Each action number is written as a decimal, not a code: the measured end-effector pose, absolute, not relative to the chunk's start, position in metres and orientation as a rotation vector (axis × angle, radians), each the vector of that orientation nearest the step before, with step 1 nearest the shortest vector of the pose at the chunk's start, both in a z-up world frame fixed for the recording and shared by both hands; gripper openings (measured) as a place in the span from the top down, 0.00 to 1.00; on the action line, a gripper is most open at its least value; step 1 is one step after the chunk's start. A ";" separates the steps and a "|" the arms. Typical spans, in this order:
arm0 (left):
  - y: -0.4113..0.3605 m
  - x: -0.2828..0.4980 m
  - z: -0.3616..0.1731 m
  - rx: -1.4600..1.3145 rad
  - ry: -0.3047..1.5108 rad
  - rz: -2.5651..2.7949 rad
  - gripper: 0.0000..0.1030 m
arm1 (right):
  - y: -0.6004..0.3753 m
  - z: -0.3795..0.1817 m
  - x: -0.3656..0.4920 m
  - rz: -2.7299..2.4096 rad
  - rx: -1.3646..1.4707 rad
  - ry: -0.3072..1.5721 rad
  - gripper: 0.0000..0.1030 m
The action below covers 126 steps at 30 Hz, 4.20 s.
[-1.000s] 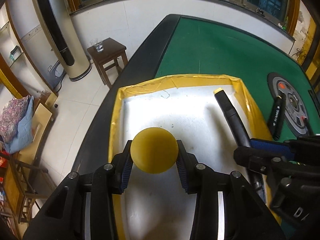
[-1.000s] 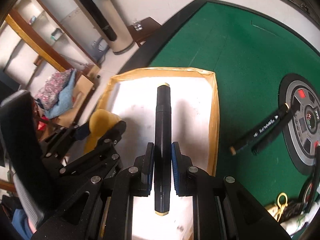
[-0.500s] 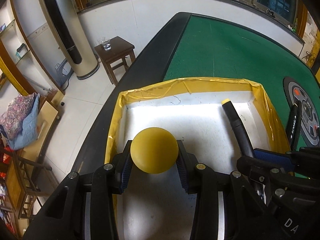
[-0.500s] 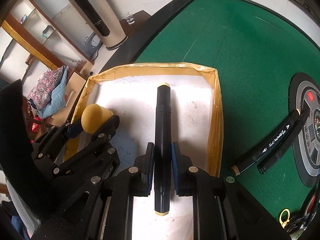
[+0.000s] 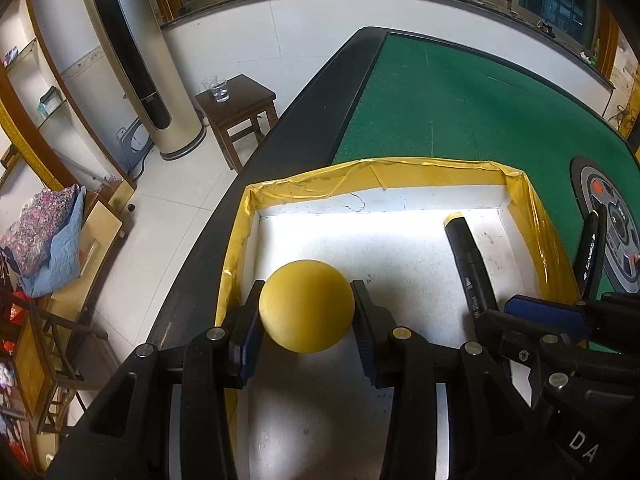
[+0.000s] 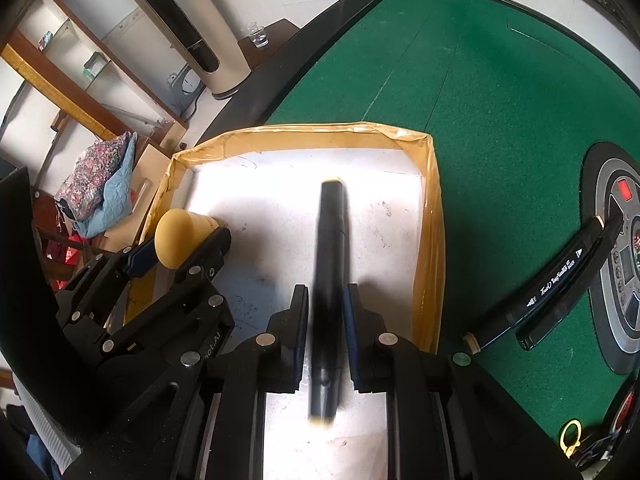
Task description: Organize rigid objects
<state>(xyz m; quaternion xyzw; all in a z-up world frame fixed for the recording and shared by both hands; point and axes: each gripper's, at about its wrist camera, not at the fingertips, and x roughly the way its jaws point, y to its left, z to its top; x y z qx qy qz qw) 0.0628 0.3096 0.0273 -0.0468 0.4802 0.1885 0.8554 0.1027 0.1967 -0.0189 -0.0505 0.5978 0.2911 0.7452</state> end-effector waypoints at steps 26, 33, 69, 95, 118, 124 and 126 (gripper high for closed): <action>0.293 0.036 0.068 -0.042 0.870 0.406 0.48 | 0.163 0.011 0.085 0.677 -0.008 1.255 0.80; 0.281 0.031 0.076 -0.023 0.847 0.381 0.48 | 0.148 0.016 0.078 0.649 0.049 1.251 0.80; 0.042 0.049 0.030 0.138 1.166 -0.307 0.36 | -0.239 0.003 0.012 0.333 0.433 1.201 0.66; 0.029 0.000 0.013 0.092 1.129 -0.159 0.42 | -0.221 -0.050 0.105 0.225 0.390 1.320 0.66; 0.029 -0.025 0.075 0.213 0.820 -0.022 0.54 | -0.224 0.003 0.026 0.322 0.372 1.171 0.70; 0.032 -0.030 0.074 0.220 0.824 -0.026 0.55 | -0.202 0.007 0.024 0.355 0.353 1.169 0.70; 0.033 -0.030 0.074 0.222 0.826 -0.024 0.55 | -0.200 0.006 0.022 0.358 0.350 1.173 0.70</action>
